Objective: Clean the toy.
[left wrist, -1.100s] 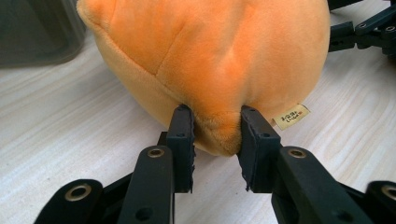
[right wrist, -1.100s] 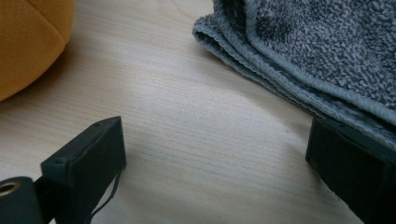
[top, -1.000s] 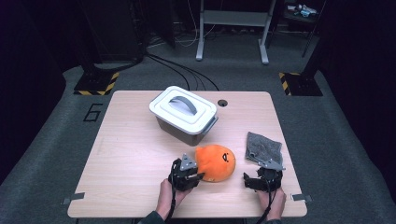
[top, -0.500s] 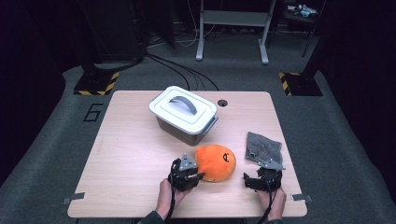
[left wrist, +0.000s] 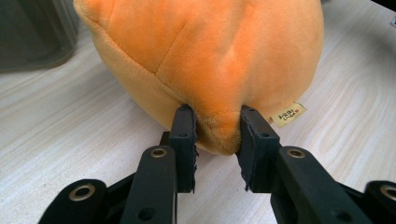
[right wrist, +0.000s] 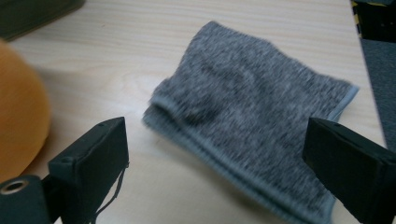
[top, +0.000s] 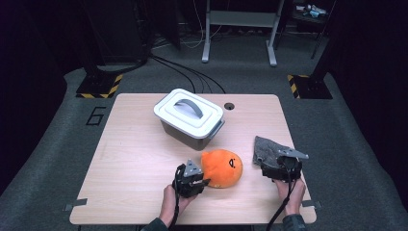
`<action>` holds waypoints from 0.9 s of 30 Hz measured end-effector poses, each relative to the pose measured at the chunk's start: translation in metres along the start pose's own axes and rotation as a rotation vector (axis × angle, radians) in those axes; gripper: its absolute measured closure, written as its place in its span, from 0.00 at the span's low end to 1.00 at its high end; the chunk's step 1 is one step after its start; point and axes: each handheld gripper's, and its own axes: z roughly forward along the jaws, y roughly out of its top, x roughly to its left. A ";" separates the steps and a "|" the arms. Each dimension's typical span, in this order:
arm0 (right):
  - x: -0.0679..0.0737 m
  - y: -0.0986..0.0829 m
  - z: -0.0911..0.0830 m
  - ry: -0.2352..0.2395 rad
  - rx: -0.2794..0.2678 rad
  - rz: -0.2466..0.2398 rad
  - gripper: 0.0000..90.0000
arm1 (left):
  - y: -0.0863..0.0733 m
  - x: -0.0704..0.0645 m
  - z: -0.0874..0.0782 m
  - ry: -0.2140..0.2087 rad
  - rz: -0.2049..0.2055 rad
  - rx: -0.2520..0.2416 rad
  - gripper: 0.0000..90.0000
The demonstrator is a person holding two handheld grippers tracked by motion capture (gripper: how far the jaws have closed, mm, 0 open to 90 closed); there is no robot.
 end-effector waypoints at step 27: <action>-0.025 0.013 0.062 -0.073 0.131 0.076 0.65 | -0.001 0.004 -0.001 -0.044 -0.016 -0.008 0.78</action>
